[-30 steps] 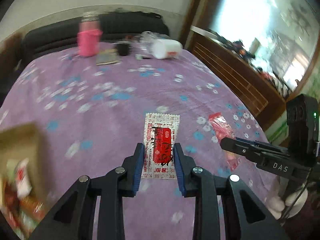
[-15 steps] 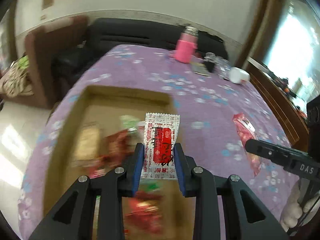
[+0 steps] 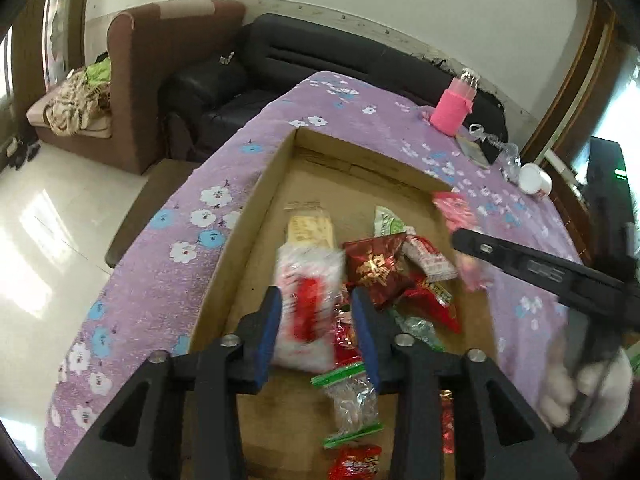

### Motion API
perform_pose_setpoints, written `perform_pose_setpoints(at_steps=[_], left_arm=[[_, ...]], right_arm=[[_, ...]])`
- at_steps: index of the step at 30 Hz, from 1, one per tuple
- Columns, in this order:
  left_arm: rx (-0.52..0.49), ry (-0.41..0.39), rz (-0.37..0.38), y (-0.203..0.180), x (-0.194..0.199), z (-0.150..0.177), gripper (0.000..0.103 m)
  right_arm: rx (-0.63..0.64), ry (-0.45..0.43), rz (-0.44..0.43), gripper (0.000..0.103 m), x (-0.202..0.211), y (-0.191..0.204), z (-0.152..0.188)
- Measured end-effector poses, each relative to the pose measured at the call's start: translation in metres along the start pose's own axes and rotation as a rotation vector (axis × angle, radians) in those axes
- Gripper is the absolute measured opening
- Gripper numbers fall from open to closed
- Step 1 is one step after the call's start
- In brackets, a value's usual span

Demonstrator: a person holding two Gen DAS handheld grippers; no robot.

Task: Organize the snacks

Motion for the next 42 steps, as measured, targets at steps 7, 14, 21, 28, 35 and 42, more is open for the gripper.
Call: perform_pose_setpoints(at_steps=[7, 14, 21, 28, 35, 42], left_arm=[[-0.017, -0.088, 0.007, -0.019, 0.022, -0.009, 0.071], [-0.103, -0.219, -0.056, -0.047, 0.056, -0.019, 0.078], [-0.176, -0.326, -0.152, -0.077, 0.089, -0.020, 0.091], [-0.213, -0.346, -0.214, -0.103, 0.110, -0.008, 0.098], [-0.235, -0.328, -0.204, -0.121, 0.115, 0.005, 0.099], [-0.247, -0.312, -0.192, -0.130, 0.116, 0.015, 0.099]], right_arm=[[-0.015, 0.015, 0.017, 0.030, -0.018, -0.010, -0.012], [-0.020, -0.068, 0.004, 0.042, 0.038, -0.013, -0.003], [-0.021, -0.163, 0.028, 0.056, 0.098, -0.017, 0.033], [-0.029, -0.181, 0.071, 0.062, 0.127, -0.027, 0.071], [-0.036, -0.197, 0.105, 0.064, 0.147, -0.034, 0.093], [-0.036, -0.186, 0.123, 0.065, 0.149, -0.038, 0.106]])
Point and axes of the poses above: each gripper's, at about its wrist camera, not at the fingertips, and x roughly against the way its jaws point, y to its left, z to its underside, the point moved 10 cm from there along -x, roughly the way its jaws point, and after that the axes turned 7 degrees about -y, right-handed, at the moved point
